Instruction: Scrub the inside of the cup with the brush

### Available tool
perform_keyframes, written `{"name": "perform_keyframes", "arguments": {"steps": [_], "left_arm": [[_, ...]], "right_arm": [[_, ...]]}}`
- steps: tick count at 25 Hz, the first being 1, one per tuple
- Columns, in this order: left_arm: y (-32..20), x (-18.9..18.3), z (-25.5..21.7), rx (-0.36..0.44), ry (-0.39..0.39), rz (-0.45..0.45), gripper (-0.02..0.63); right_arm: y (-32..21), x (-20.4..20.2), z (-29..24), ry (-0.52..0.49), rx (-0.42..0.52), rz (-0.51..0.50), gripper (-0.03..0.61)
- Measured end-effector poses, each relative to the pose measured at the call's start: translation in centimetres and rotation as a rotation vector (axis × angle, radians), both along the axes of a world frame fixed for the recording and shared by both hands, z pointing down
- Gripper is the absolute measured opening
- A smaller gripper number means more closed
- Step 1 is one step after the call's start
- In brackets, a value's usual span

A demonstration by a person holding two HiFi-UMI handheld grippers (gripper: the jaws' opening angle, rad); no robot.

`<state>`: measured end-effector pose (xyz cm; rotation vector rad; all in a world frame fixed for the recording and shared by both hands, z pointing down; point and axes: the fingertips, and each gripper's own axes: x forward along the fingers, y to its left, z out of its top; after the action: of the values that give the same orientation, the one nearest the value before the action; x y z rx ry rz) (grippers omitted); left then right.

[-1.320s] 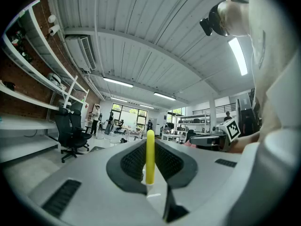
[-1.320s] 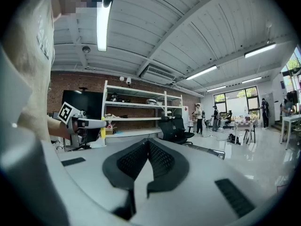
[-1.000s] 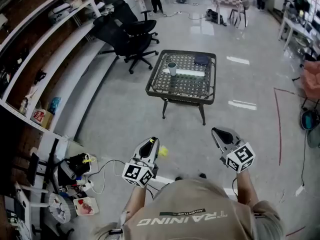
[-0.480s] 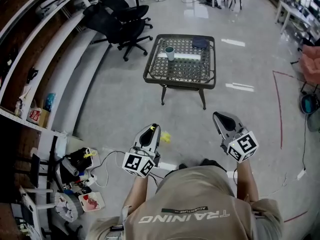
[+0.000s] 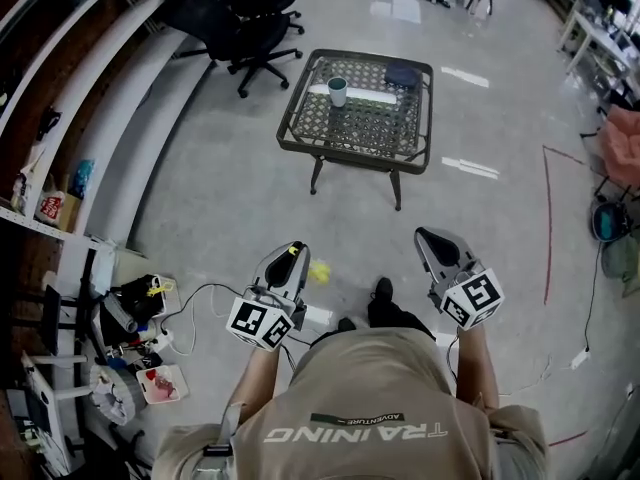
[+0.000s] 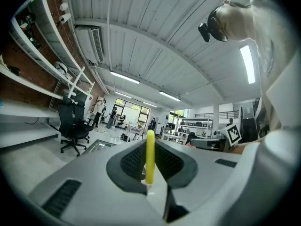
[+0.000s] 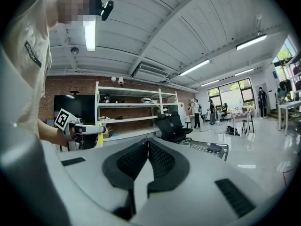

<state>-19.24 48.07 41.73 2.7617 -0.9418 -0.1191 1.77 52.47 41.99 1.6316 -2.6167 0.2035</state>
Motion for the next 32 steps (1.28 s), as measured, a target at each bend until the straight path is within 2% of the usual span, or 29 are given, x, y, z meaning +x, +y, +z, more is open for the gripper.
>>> {"name": "perform_keyframes", "arguments": {"steps": [11,14,23,32], "left_arm": [[-7.1,6.5,-2.5,0.019,0.036,-0.045,0.052],[-9.7,7.5,-3.2,0.013,0.05,-0.066,0.052],[-13.8,5.3,-3.2,0.023,0.018,-0.155,0.052],[-18.4,4.0,-0.1,-0.014,0.024,-0.068,0.051]], "right_arm": [[-7.9,4.0,-0.5,-0.035,0.033,-0.13,0.017],[-9.8,4.8,-0.2,-0.032,0.014,-0.16,0.017],[-14.5,4.0,1.8,-0.047,-0.042,-0.253,0.017],[-18.4,0.7,2.9,0.054,-0.053,-0.274,0.017]]}}
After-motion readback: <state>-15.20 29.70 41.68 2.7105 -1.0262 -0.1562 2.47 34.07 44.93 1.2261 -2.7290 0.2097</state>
